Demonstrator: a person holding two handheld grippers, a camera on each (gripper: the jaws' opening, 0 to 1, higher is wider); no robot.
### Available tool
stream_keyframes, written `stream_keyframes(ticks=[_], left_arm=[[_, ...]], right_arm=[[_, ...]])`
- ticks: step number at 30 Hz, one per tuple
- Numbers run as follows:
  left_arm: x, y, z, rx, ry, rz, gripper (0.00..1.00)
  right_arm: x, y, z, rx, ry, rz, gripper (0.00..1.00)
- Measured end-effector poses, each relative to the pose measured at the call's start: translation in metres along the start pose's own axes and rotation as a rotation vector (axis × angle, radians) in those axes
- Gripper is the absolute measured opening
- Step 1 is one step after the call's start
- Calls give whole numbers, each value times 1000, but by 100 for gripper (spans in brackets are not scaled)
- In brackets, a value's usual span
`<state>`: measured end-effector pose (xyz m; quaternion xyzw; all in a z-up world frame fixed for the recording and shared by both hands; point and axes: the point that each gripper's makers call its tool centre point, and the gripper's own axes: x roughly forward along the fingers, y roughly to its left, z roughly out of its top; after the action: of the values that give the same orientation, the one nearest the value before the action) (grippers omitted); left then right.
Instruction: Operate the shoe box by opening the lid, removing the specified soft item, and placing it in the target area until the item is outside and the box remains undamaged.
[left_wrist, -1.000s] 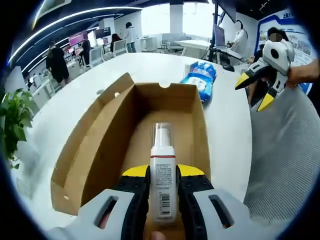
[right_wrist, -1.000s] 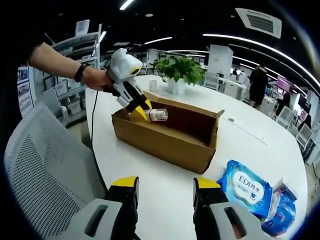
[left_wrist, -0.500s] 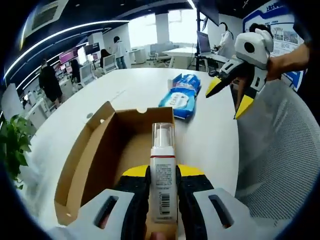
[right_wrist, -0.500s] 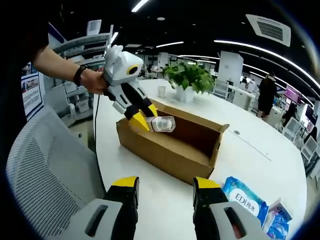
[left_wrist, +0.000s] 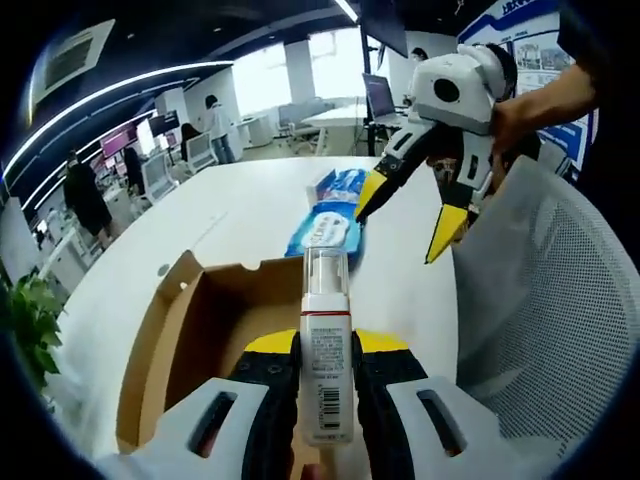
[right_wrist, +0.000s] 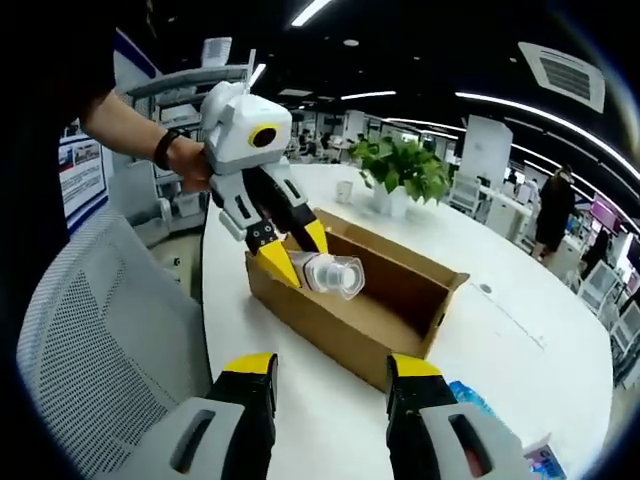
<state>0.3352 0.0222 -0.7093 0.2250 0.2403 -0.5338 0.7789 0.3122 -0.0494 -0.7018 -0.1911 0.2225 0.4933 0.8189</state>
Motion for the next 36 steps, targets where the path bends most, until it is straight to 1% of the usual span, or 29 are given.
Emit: stream_keyframes(ticks=[2,6,10,11,17,20,22,23,26,33,36], left_arm=[[1,-2,2,11,-3,-11,19],[2,-11,11,35,-21,-26,19],[6,-23,17,61,-22,-58,19],[7,-23,18,68,-22,-67,19],[14,-41,23,108,-18,-133,19],[17,-51,27,129,-17,-164,19],[19,-53,27,145,-14,-166,19],[20,-55,26,155,-7,-171,19],[24,-61,27,158,-5,-189,19],[31,-81,38,170,-25,-246,19],[35,-88,38,191,-20,-264,19]], right_arm=[[-1,-2,2,-6,-4,9,41],[-3,-2,8,-15,-27,43,41],[-3,5,8,-39,-31,93,41],[-3,7,8,-49,-33,107,41],[-5,18,10,-90,-44,160,39],[-7,25,5,-140,-28,196,35],[-8,30,0,-150,-12,222,32],[-8,28,-3,-153,-7,213,31],[-11,29,-6,-153,-9,223,28],[-20,34,-11,-139,-33,246,22],[-24,36,-14,-129,-37,265,19]])
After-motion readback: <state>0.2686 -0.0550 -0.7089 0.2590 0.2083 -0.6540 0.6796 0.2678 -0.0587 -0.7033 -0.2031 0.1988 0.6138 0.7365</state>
